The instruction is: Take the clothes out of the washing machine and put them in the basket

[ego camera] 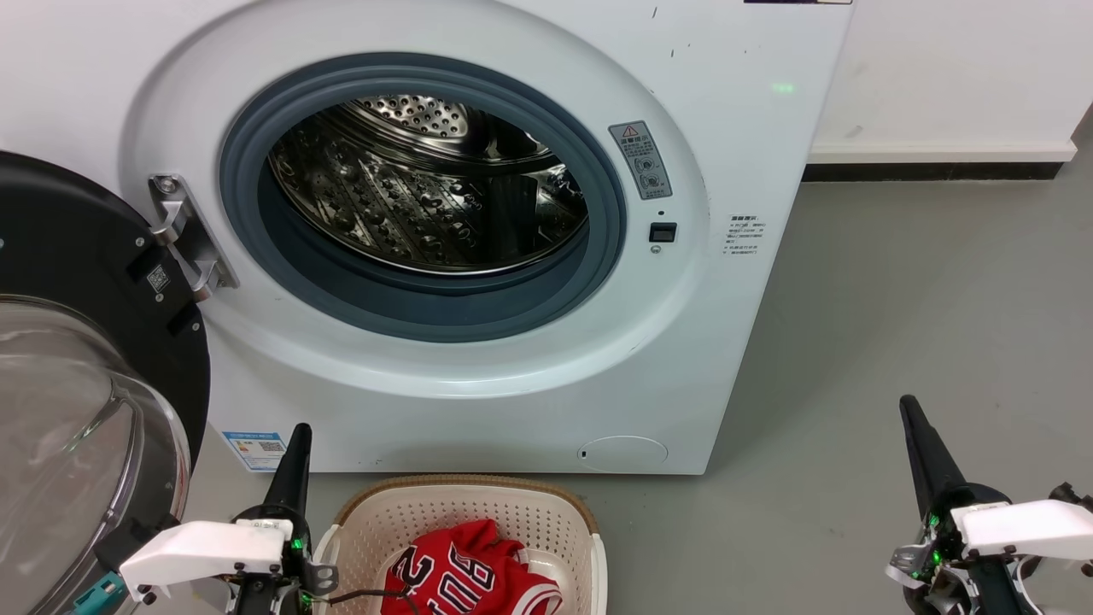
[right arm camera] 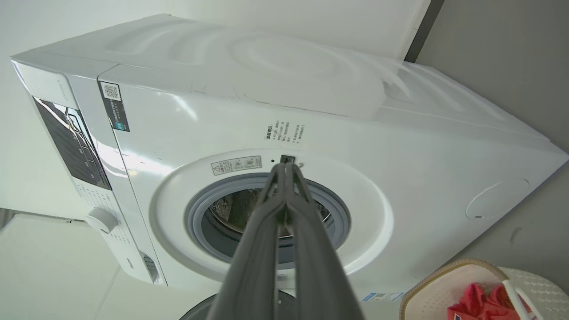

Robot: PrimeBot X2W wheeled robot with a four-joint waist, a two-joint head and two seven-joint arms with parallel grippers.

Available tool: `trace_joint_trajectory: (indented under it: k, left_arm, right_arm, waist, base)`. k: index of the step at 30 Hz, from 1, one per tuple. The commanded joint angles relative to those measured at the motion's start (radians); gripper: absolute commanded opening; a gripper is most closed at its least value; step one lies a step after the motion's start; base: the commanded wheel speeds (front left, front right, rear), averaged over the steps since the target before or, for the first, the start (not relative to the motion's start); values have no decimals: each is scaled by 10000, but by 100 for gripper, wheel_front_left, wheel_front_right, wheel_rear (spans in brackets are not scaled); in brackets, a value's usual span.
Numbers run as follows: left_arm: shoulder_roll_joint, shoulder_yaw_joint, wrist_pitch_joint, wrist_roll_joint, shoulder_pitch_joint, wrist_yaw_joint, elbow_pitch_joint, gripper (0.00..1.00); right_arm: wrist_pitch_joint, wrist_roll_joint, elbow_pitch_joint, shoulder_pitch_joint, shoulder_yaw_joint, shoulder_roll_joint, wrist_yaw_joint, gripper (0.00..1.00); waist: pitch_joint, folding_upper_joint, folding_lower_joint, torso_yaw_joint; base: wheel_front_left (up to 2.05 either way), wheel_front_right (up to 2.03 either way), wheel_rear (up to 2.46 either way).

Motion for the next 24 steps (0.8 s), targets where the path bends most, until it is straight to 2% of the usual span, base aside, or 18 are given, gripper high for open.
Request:
trace_joint_trajectory:
  k: [1, 24]
  left_arm:
    - [2, 27, 60, -217, -210, -83, -2, 0]
    - [0, 178, 480, -1940, -412, -319, 190, 0]
  right_arm:
    - [71, 233, 28, -270, -36, -5, -2, 0]
    - [545, 1917, 332, -458, -265, 55, -3, 0]
  waist:
    - [-1, 0, 0, 3]
    - [-14, 0, 0, 52]
  base:
    - [0, 0, 0]
    - [0, 0, 0]
